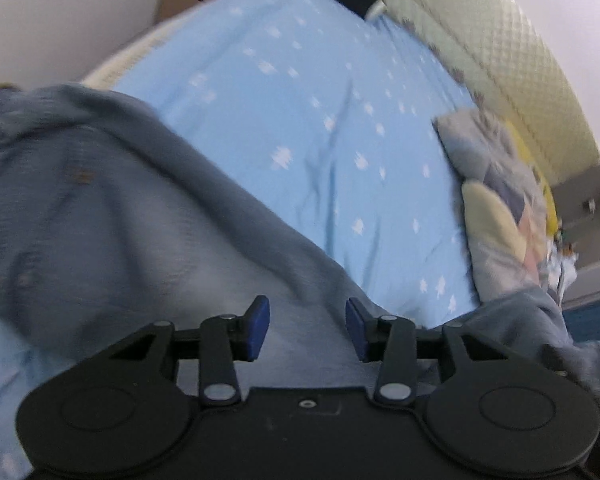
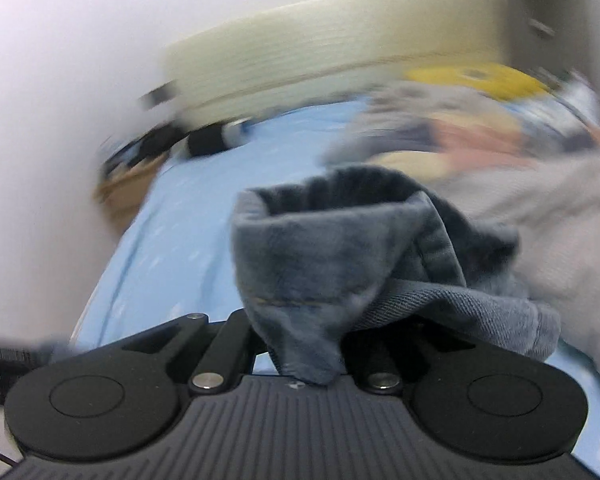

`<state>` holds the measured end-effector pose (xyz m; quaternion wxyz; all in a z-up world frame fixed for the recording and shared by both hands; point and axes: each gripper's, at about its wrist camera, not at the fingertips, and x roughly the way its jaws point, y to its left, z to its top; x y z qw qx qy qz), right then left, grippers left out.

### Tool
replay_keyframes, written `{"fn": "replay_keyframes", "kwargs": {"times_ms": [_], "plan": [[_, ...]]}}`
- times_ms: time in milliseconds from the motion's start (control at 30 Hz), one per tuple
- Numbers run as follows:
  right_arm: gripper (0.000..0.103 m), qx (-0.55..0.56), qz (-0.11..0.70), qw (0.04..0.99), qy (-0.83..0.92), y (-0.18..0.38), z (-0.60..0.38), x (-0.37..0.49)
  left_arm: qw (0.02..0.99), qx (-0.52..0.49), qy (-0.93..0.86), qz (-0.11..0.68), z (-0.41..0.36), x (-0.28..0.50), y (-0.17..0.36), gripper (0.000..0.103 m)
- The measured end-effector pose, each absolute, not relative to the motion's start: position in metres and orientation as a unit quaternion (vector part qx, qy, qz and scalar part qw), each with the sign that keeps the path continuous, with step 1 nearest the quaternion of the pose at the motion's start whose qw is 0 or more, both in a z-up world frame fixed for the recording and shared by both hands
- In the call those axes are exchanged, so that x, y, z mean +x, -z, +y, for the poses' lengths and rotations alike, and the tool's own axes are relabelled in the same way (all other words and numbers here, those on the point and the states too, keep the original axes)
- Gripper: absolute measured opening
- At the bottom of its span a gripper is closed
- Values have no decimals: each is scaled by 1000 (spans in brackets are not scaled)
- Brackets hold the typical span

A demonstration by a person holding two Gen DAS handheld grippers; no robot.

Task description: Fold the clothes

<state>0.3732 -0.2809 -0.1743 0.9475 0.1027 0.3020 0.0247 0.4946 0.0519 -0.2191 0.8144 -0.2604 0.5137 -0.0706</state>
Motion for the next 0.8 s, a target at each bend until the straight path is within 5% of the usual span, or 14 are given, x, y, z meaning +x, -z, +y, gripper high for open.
{"fn": "replay_keyframes", "kwargs": {"times_ms": [433, 600, 800], "plan": [[15, -139, 426, 865, -225, 297, -120, 341, 810, -300, 19, 503, 124, 443, 215, 43], [51, -128, 418, 856, -275, 280, -137, 341, 801, -304, 49, 514, 101, 454, 233, 49], [56, -28, 432, 854, -288, 255, -189, 331, 788, -275, 59, 547, 65, 477, 278, 51]]}}
